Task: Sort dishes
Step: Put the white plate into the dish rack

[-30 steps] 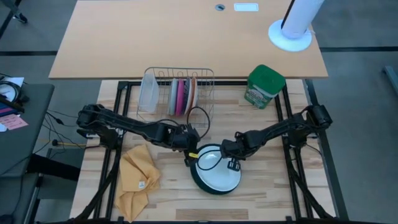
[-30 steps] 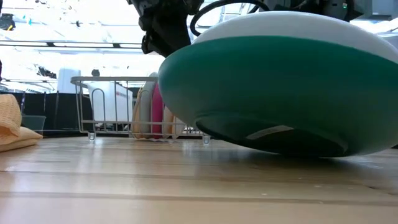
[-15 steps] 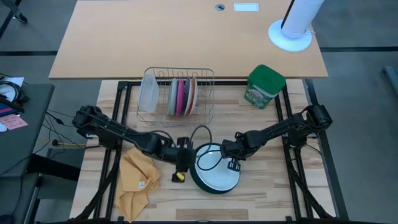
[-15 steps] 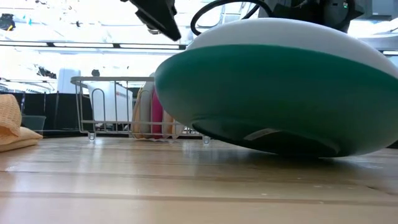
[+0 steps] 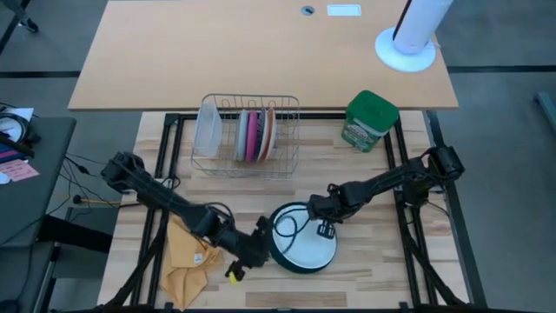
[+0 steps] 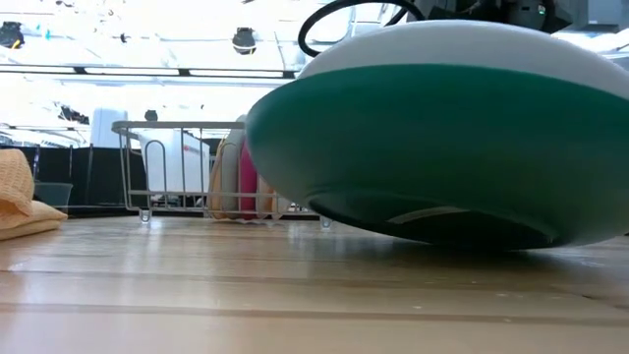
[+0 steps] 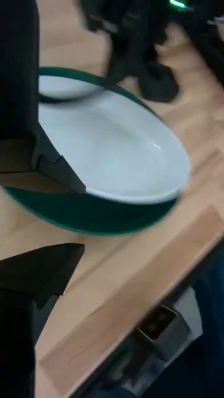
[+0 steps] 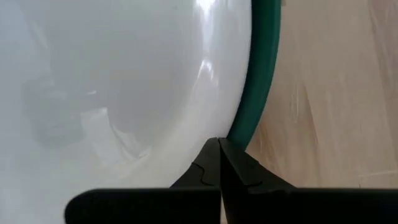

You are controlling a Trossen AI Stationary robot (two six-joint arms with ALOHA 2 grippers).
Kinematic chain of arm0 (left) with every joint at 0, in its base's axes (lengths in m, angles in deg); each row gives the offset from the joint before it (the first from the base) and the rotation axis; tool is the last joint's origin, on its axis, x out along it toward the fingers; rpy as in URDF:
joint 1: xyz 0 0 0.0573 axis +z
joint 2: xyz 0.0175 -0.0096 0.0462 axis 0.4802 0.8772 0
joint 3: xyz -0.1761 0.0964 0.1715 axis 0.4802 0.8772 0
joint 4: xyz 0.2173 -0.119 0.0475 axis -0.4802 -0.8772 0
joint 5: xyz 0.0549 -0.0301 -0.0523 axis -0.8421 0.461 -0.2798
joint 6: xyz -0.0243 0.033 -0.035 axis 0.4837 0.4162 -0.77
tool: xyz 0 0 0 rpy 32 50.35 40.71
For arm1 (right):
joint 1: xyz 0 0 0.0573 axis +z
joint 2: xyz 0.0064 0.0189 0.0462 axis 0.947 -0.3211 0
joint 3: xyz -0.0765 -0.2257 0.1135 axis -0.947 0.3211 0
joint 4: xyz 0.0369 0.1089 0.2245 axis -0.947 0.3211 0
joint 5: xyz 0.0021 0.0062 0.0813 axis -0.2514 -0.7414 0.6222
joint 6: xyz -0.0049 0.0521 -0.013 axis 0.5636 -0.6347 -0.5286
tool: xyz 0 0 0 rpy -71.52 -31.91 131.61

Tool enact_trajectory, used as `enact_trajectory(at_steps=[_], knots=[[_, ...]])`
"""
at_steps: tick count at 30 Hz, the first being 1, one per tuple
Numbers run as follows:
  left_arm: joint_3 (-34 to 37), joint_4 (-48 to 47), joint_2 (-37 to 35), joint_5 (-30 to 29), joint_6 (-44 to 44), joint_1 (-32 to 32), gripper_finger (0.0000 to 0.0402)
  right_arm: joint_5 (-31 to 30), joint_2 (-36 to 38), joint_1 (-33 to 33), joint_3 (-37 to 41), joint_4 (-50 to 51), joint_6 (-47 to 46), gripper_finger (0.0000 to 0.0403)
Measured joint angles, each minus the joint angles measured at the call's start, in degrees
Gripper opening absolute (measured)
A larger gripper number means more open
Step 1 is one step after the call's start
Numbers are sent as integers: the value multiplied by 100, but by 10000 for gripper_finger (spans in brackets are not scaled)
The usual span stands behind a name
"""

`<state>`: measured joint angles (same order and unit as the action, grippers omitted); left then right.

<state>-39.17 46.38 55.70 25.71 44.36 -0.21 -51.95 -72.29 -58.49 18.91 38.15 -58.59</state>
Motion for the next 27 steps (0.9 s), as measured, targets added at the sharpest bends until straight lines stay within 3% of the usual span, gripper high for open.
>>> enact_trajectory(at_steps=[4,10,23,27], knots=[[0,378,319,-417,517,-114,134,0,-2,-18,-1,-38,0,0],[2,776,766,-1589,1334,-115,134,1,-2,-20,0,-63,0,0],[-5,715,944,-1257,901,-94,134,2,-2,-20,0,-69,-2,0],[4,647,1208,-1323,1201,-44,134,5,0,-20,-2,-65,-2,0]])
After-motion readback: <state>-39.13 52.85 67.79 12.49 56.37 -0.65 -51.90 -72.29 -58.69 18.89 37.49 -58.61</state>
